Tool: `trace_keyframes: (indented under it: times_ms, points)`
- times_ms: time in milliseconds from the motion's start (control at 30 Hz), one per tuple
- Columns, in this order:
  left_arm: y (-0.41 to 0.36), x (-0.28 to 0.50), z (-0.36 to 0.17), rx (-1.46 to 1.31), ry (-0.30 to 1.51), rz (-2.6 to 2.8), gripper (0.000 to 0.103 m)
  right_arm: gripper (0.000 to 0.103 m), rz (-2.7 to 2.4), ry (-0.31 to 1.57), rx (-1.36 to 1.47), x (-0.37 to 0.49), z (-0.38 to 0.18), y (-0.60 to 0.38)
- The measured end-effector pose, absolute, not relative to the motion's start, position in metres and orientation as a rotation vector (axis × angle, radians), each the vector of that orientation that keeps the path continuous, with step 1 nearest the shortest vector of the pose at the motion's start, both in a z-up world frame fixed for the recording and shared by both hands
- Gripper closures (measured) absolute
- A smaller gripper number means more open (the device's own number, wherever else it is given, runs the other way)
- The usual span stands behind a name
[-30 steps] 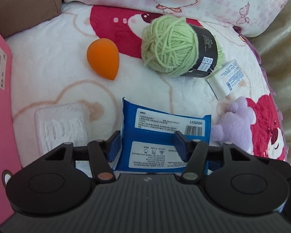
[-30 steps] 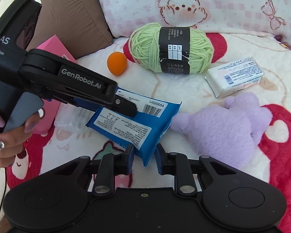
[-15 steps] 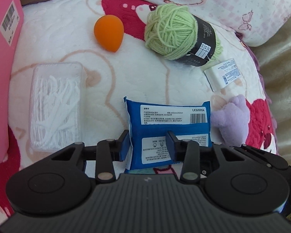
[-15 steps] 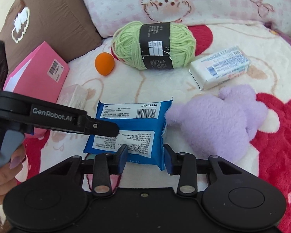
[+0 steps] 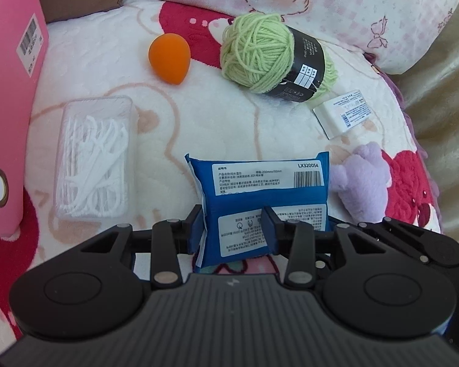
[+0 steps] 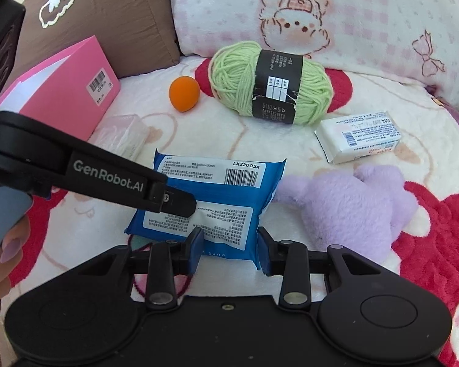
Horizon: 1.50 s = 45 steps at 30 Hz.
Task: Organize objects
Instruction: 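Lift the packet with the left gripper and carry it over the pink box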
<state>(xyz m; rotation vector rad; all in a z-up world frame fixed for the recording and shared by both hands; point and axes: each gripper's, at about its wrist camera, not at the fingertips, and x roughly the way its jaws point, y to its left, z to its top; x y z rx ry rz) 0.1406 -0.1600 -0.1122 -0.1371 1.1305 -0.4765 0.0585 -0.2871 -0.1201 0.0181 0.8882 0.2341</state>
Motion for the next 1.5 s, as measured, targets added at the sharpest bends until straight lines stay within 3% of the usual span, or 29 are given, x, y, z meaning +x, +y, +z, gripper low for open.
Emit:
trace_keyframes:
  times_ms: [233,967,1500]
  points:
    - [-0.147,0.13,-0.095,-0.165,1.129,-0.489,0.065,0.06,0.268,0.888,0.047,0.047,-0.104,-0.283]
    - [-0.073,0.102,-0.018,-0.225,1.183,-0.515,0.065,0.036,0.398,0.882,0.139,0.018,-0.025,-0.237]
    - [-0.019,0.082,0.032,-0.182,1.119,-0.458,0.065,0.034,0.469,0.878,0.011,0.007,0.021,-0.176]
